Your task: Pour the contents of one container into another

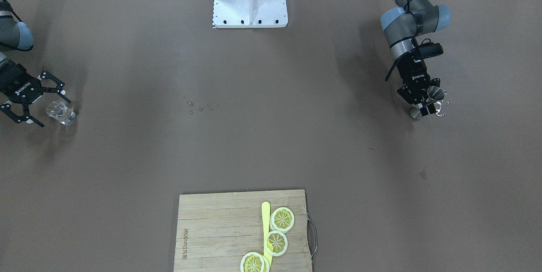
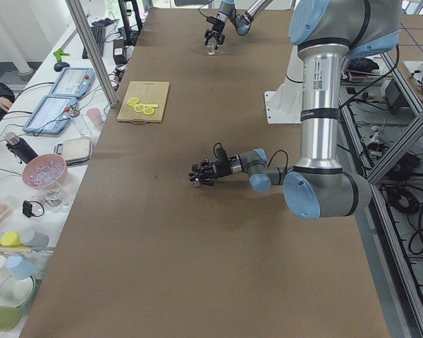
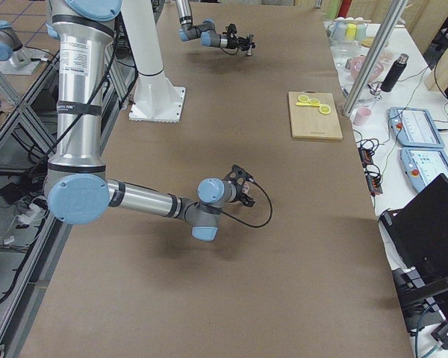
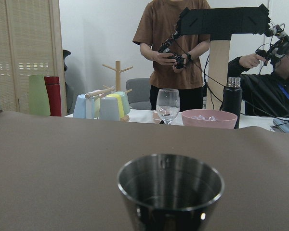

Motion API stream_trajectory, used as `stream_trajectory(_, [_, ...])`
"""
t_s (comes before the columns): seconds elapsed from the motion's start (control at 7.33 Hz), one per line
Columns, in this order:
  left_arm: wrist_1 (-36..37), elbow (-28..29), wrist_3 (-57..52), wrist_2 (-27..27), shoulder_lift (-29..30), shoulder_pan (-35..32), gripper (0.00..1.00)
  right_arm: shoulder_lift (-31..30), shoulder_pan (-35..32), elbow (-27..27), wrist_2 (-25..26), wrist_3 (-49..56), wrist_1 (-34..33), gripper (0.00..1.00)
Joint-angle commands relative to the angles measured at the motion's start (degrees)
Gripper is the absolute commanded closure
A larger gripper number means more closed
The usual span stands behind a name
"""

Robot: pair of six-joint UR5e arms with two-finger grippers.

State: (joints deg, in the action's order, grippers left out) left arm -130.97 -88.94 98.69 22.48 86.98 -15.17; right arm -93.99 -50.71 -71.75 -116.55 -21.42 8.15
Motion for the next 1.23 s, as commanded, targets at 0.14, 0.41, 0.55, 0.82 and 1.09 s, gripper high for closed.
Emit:
stream_trajectory(0.14, [0.2,-2.3,-0.7,0.0,-0.1,0.0,0.98,1.3,0.9,1.3,0.4,-2.5,2.2,0.02])
stream_trajectory(0.41, [0.5,-7.3,-2.3,0.0,-1.3,-0.1,1.0,1.3,1.5,1.3,0.4,-2.1,2.3,0.02])
stream_trajectory(0.55, [0.5,-9.9,-5.7,0.1,-1.4,-0.2,1.0,1.6,1.9,1.3,0.5,-2.0,2.2,0.07])
stream_trajectory(0.82, [0.4,-15.2,-10.3,0.6,-1.2,-0.5,1.0,1.6,2.3,1.7,0.4,-1.3,2.2,0.19])
stream_trajectory(1.09, [-0.3,-17.9,-24.2,8.9,-0.1,-0.5,1.0,1.7,2.4,1.8,0.2,-0.4,2.2,0.36])
